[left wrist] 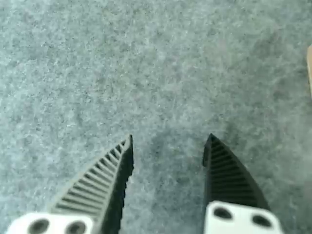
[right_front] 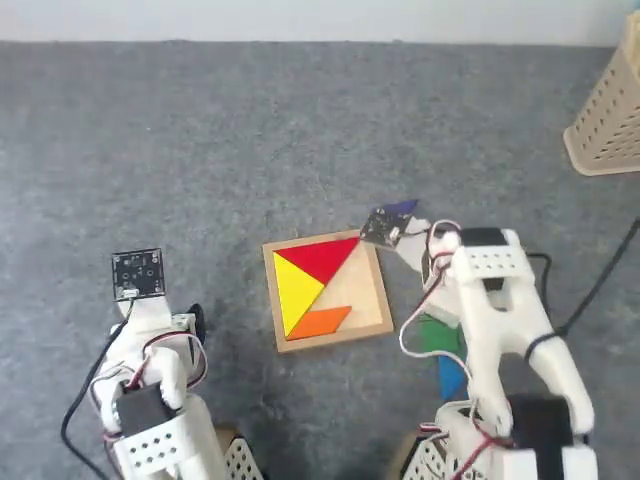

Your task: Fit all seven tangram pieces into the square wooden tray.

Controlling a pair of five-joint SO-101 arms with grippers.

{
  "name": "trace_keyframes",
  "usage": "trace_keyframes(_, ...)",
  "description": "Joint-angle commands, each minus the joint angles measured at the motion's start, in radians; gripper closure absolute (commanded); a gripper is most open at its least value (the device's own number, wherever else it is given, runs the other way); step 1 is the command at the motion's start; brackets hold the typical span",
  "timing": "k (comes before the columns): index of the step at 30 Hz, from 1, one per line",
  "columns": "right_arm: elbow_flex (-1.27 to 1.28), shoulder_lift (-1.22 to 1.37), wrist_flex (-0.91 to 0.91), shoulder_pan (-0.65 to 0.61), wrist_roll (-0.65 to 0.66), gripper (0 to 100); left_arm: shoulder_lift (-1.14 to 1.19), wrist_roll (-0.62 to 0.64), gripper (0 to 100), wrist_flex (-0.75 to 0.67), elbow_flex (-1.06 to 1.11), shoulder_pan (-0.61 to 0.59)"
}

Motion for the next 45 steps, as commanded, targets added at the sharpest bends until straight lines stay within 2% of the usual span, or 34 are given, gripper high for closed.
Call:
trace_keyframes(1, -0.095, 0.044, -0.012, -0.016, 0.015, 81.7, -0.012, 0.009, 77, 0.003, -0.005, 0.006)
trace_keyframes(8, -0.100, 0.148, -0.012, -0.019, 0.123, 81.8, -0.012, 0.009, 77, 0.003, -0.005, 0.006)
trace_keyframes(15, -0.101, 0.191, -0.018, -0.012, 0.140, 82.5, -0.012, 0.009, 77, 0.003, -0.005, 0.006)
trace_keyframes(22, -0.112, 0.186, -0.018, -0.012, 0.127, 99.2, -0.012, 0.009, 77, 0.003, -0.005, 0.006)
trace_keyframes(30, -0.190, 0.185, -0.007, -0.018, 0.002, 99.1, -0.012, 0.009, 77, 0.003, -0.005, 0.006)
trace_keyframes(36, -0.192, 0.183, 0.047, -0.021, 0.009, 97.6, -0.012, 0.009, 77, 0.003, -0.005, 0.006)
trace_keyframes(40, -0.167, 0.139, 0.130, -0.036, 0.080, 88.0, -0.012, 0.009, 77, 0.003, -0.005, 0.006)
trace_keyframes(45, -0.061, 0.041, 0.054, -0.033, 0.100, 83.4, -0.012, 0.009, 77, 0.003, -0.005, 0.006)
